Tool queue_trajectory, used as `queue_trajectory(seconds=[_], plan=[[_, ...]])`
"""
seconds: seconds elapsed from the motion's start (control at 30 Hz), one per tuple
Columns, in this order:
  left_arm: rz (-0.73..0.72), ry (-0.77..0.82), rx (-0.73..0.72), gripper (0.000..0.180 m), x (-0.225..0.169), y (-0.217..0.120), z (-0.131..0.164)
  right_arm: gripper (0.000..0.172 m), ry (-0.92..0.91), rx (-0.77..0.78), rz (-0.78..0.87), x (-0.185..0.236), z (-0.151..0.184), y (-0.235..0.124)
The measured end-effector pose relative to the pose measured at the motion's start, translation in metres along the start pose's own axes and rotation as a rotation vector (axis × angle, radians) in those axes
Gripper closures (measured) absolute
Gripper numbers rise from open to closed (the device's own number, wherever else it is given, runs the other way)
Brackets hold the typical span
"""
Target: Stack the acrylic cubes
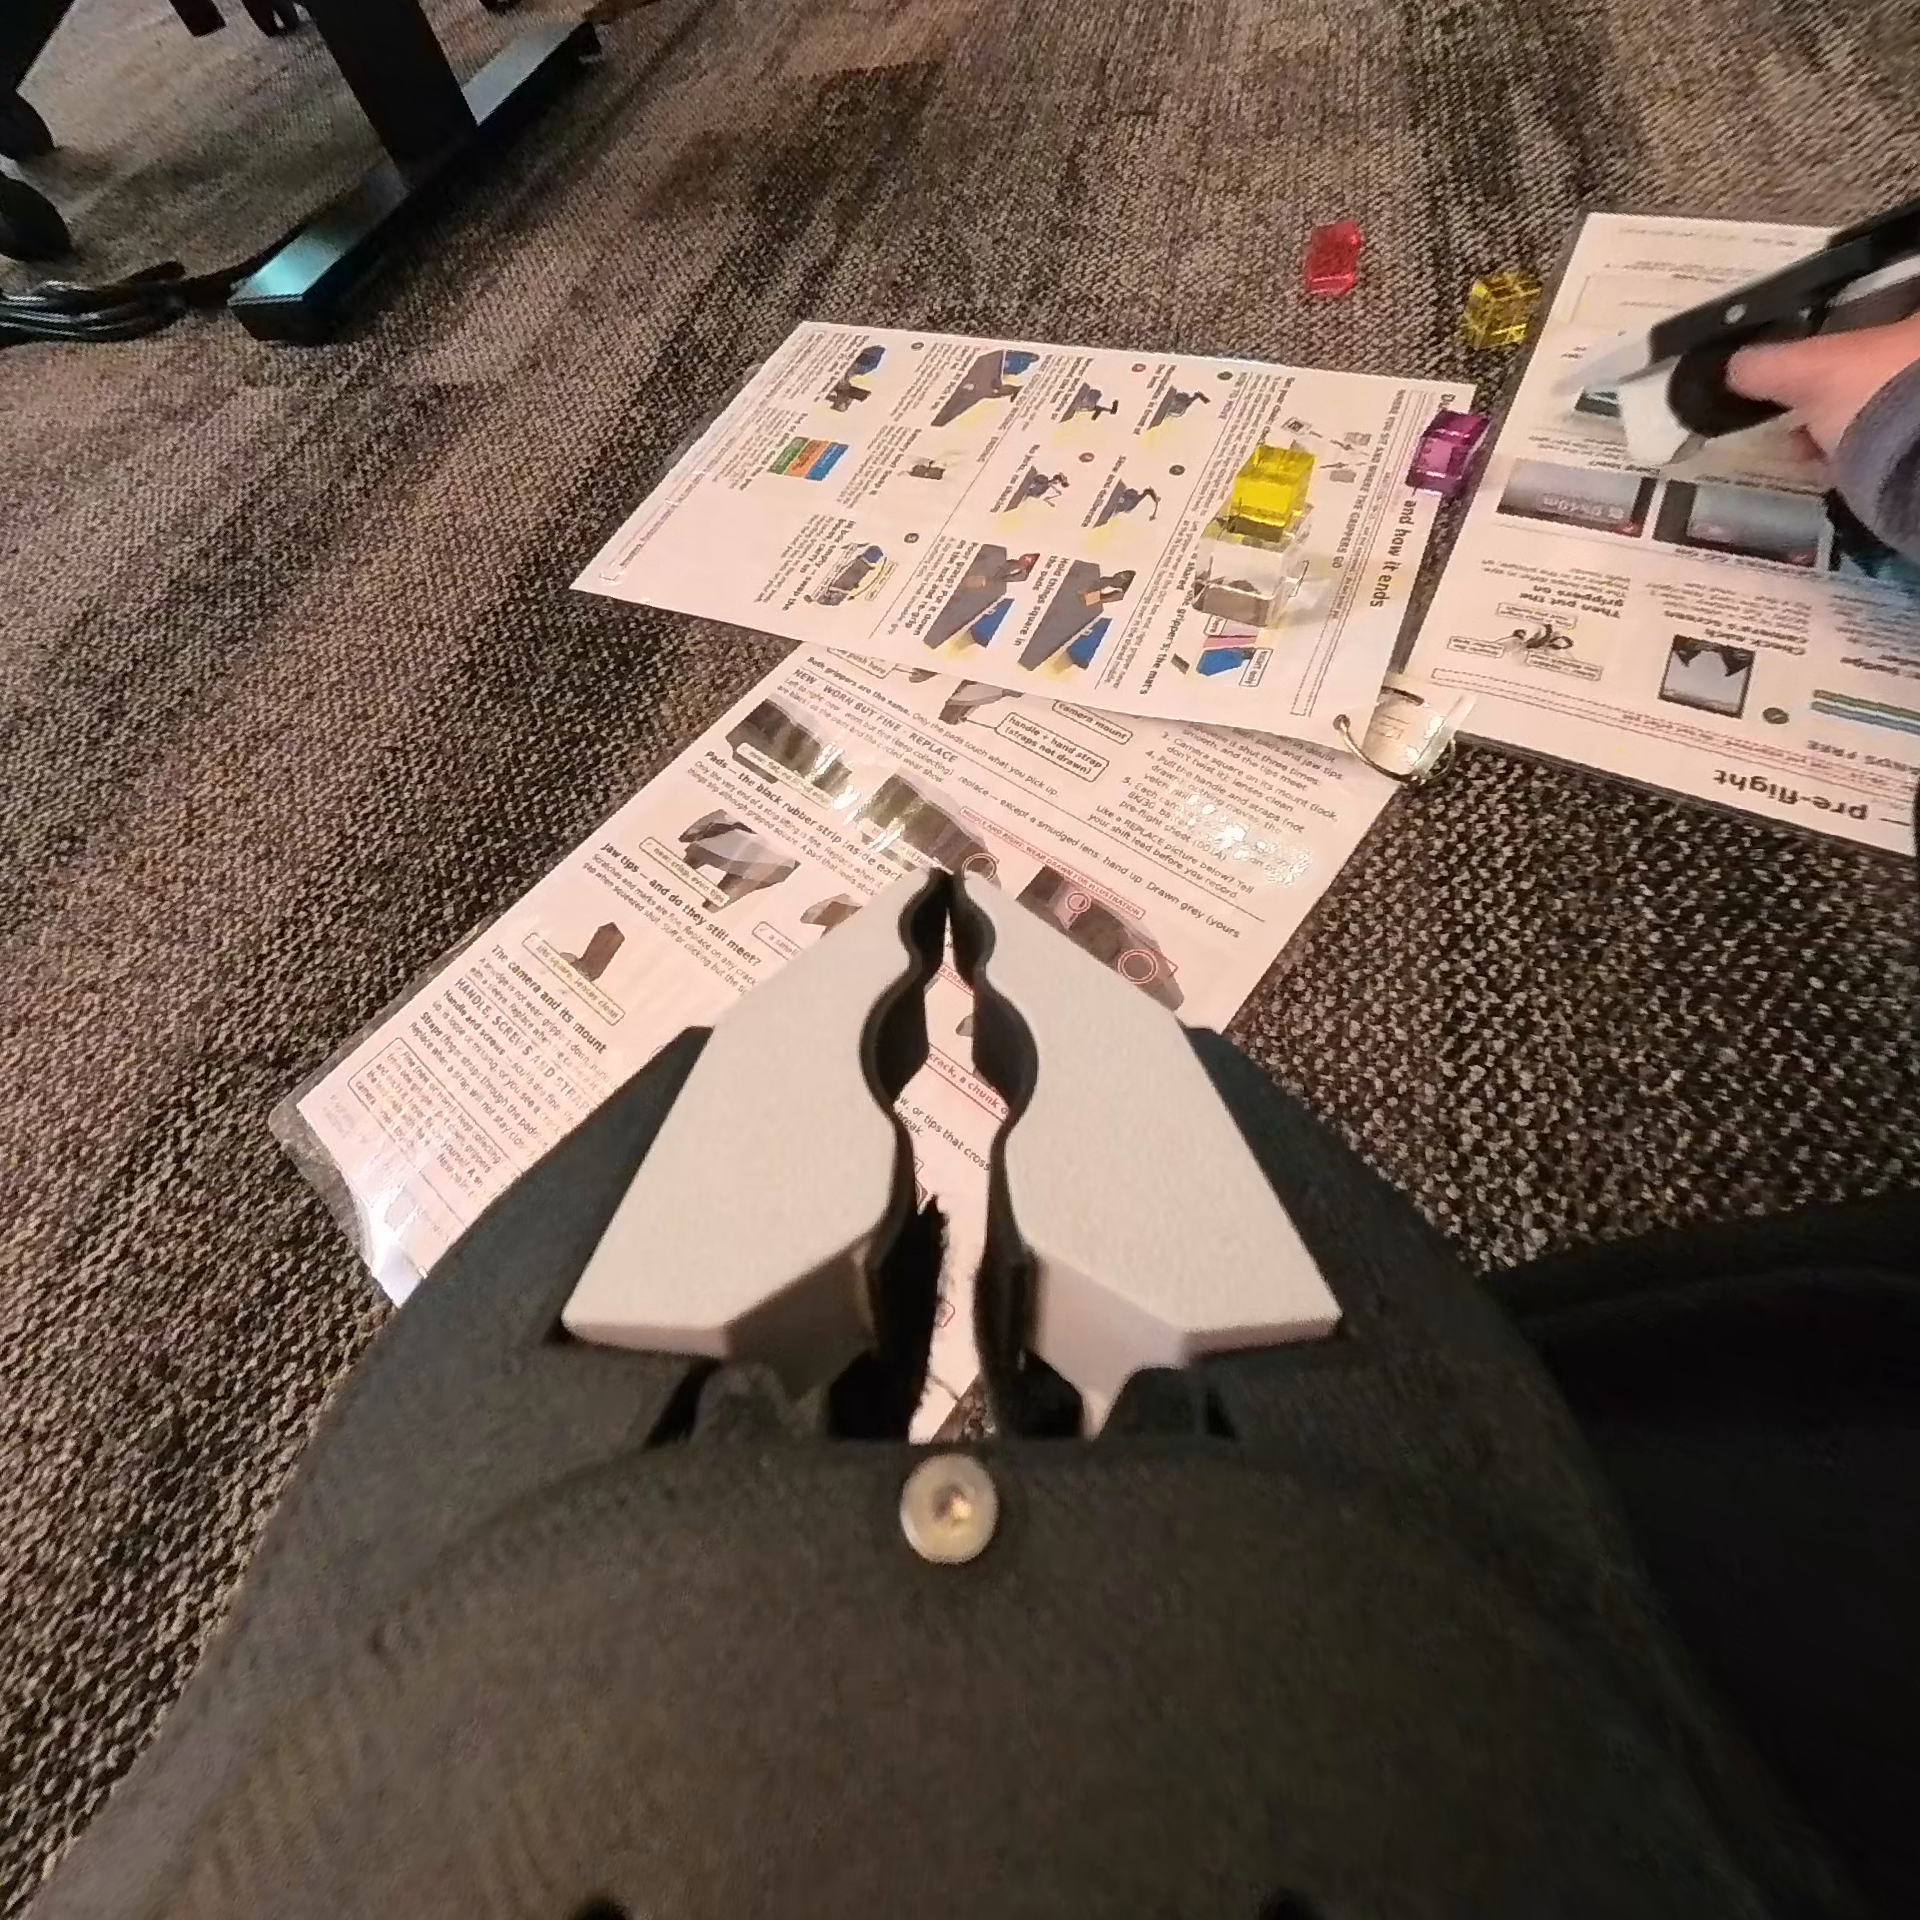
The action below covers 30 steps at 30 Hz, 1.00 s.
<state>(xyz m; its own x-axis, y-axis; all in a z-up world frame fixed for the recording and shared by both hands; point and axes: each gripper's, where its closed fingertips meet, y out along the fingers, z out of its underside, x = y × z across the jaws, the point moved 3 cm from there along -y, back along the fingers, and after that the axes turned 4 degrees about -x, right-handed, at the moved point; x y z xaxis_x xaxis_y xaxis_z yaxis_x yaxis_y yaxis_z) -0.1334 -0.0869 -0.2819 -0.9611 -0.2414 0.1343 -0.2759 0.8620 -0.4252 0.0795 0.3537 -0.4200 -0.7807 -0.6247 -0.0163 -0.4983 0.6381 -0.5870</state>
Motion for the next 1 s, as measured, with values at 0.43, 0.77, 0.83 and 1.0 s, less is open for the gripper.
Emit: queue_trajectory(seconds=[0.43,0.77,0.83,1.0], plan=[[-0.002,0.003,-0.001,0.18,0.0,0.0,0.0,0.142,-0.024,0.025,-0.026,0.004,0.006,-0.004],[-0.003,-0.002,-0.013,0.18,0.0,-0.002,-0.002,0.145,-0.034,-0.07,-0.223,0.059,-0.038,-0.023],[-0.003,-0.001,-0.015,0.18,0.0,-0.002,-0.002,0.145,-0.056,-0.075,-0.292,0.081,-0.047,-0.028],[-0.003,-0.002,-0.019,0.18,0.0,-0.002,-0.003,0.145,-0.111,-0.038,-0.457,0.138,-0.058,-0.045]])
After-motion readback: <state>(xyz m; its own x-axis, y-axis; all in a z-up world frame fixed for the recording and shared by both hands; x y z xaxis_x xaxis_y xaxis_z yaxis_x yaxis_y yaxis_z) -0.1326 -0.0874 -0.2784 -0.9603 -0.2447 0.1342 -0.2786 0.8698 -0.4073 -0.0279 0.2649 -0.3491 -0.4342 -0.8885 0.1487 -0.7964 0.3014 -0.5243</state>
